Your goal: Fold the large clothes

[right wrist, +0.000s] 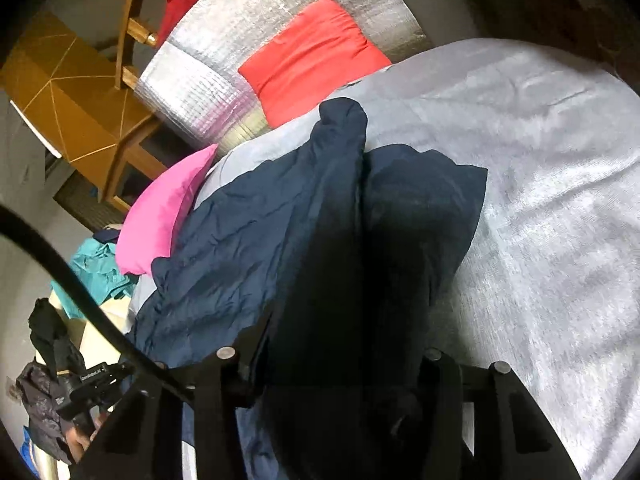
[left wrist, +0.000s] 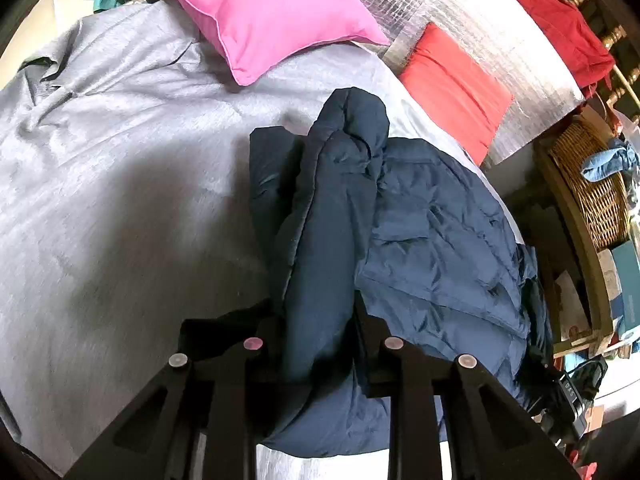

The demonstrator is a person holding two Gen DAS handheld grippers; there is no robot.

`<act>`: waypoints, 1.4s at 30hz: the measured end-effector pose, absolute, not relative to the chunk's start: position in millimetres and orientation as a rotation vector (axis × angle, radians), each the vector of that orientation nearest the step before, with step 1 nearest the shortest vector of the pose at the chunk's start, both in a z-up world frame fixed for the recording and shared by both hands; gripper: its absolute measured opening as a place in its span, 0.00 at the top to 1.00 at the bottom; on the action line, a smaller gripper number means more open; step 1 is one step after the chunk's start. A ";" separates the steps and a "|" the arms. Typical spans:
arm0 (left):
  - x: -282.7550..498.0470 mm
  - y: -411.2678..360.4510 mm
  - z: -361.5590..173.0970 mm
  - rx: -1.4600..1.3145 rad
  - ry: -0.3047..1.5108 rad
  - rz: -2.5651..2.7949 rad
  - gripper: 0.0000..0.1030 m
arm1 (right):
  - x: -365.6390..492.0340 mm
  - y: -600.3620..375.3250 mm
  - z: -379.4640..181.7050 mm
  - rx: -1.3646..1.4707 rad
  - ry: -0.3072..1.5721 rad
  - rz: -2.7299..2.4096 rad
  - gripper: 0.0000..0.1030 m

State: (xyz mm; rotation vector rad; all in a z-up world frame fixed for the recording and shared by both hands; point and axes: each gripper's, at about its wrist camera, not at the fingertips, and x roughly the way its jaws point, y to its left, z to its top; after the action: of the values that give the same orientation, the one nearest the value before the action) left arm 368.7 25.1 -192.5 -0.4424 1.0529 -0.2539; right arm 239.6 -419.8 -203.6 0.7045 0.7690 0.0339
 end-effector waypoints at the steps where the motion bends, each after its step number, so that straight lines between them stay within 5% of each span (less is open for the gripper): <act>1: 366.7 25.2 -191.1 -0.439 1.055 -0.255 0.76 | 237.4 -419.2 -202.3 0.701 0.773 0.037 0.49; 18: 300.6 28.3 -195.4 -0.300 1.089 -0.250 0.75 | 191.2 -422.2 -196.9 0.700 0.824 0.065 0.49; 27: 308.0 33.3 -219.9 -0.299 1.145 -0.203 0.37 | 199.9 -439.0 -220.9 0.811 0.911 0.007 0.34; 42: 219.1 62.0 -187.2 -0.432 0.932 -0.227 0.31 | 83.8 -472.4 -202.6 1.110 0.655 -0.034 0.20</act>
State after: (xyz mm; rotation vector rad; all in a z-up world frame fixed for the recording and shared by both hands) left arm 219.1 62.0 -187.2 -0.4316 0.9320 -0.2274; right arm 83.8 -472.4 -202.6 1.1096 0.6554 -0.0343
